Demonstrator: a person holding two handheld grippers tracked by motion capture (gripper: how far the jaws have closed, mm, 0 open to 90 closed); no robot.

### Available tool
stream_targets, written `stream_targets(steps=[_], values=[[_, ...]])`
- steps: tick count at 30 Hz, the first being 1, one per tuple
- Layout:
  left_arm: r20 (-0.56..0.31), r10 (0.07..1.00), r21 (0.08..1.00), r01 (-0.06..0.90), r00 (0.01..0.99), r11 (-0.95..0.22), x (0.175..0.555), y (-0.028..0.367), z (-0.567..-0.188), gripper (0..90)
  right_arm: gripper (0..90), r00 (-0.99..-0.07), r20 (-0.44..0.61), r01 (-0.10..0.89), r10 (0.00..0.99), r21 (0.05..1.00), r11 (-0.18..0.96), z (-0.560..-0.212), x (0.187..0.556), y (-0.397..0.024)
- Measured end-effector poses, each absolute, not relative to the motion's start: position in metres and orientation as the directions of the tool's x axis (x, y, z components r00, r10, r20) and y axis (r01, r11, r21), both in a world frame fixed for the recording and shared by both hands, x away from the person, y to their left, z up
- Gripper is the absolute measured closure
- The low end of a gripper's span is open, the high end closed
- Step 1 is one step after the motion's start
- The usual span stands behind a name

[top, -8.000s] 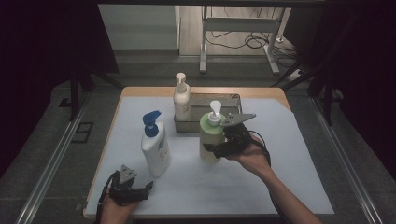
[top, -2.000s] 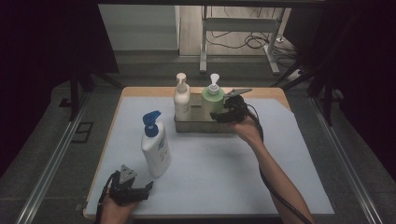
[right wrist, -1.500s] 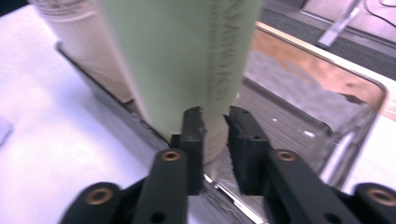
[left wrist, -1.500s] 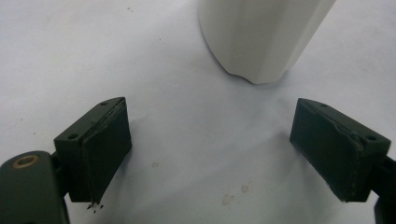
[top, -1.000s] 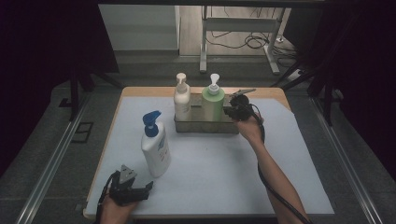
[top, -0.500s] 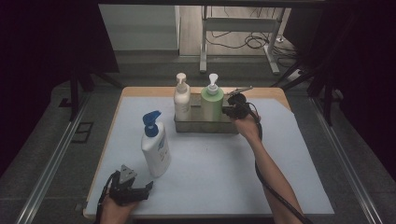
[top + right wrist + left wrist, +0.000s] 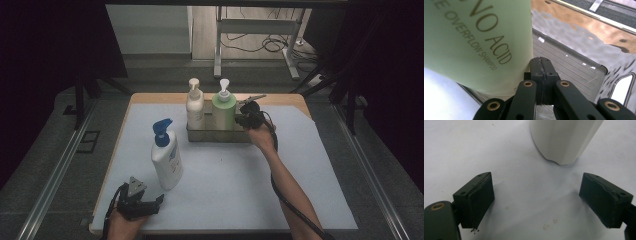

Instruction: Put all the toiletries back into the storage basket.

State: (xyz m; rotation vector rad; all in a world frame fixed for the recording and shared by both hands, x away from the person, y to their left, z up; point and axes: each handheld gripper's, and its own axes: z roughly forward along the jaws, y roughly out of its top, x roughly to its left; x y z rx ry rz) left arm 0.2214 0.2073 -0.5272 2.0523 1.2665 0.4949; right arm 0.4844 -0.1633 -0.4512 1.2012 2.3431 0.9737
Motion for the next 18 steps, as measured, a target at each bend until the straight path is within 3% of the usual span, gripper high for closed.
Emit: stream_targets(steps=[18], values=[[-0.026, 0.889, 0.708, 0.636, 0.458, -0.307, 0.221, 0.207, -0.527, 12.1, 89.5, -0.626, 0.010, 0.561, 0.780, 0.701, 0.441, -0.453, 0.480, -0.138]])
